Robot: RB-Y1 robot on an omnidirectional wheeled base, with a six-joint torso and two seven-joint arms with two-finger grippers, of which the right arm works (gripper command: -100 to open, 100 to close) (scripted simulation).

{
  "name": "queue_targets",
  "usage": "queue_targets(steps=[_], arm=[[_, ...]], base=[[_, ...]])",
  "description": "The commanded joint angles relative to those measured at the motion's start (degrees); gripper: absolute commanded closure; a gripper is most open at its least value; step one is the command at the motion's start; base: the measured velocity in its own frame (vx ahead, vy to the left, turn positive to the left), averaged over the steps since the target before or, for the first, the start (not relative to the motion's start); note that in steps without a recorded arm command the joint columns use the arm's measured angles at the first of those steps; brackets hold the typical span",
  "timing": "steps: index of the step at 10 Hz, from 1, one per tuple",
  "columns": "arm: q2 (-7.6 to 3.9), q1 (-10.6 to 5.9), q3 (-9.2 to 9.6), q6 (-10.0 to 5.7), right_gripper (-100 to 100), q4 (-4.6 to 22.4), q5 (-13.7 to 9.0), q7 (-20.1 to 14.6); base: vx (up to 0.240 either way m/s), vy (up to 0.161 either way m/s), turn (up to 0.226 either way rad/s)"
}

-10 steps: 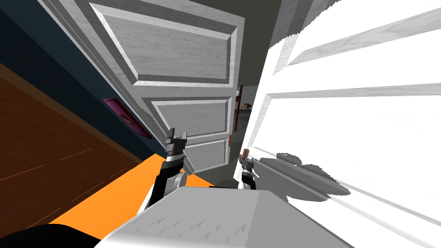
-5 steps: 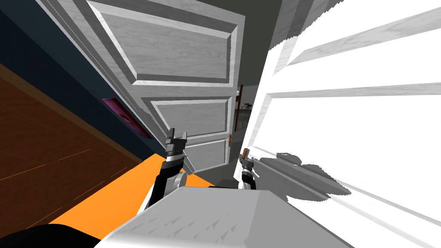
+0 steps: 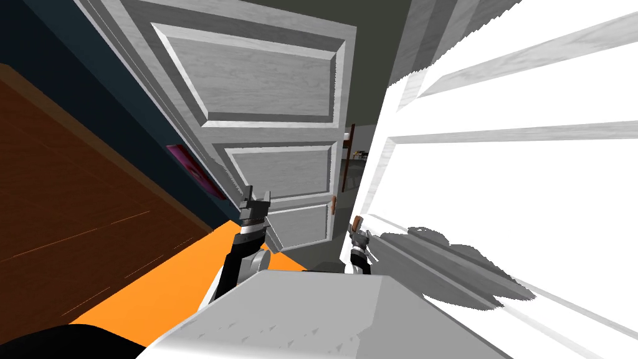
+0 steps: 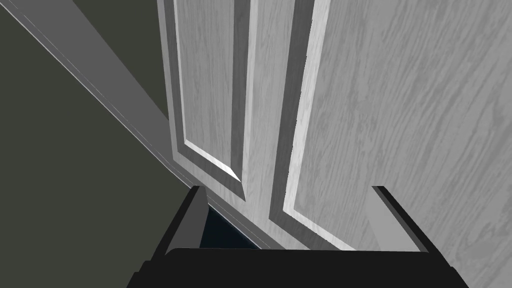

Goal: Push the door open

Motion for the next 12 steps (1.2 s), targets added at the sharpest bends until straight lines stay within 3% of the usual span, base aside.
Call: queue_targets(steps=[1,3,5,6,8,11,12], arm=[[-1.03,-1.12,-1.88,-1.45,100,1.3,-1.1,-0.3],[-1.20,-1.31,-2.75,-1.97,100,1.6,-1.8,-0.1],[-1.57,-1.78,-4.87,-3.23,100,2.4,-3.5,0.4],[-1.57,-1.78,-4.87,-3.23,100,2.4,-3.5,0.4],[-1.93,-2.32,-7.28,-4.67,100,3.2,-5.5,1.0],[-2.11,-2.61,-8.53,-5.42,100,3.6,-6.5,1.3],[-2.28,-2.92,-9.89,-6.23,100,4.1,-7.6,1.6]], base=[[0.041,-0.036,0.106],[0.055,-0.056,0.104],[0.069,-0.053,0.138],[0.051,-0.053,0.080],[0.052,-0.057,0.170],[0.047,-0.060,0.098],[0.055,-0.036,0.117]])
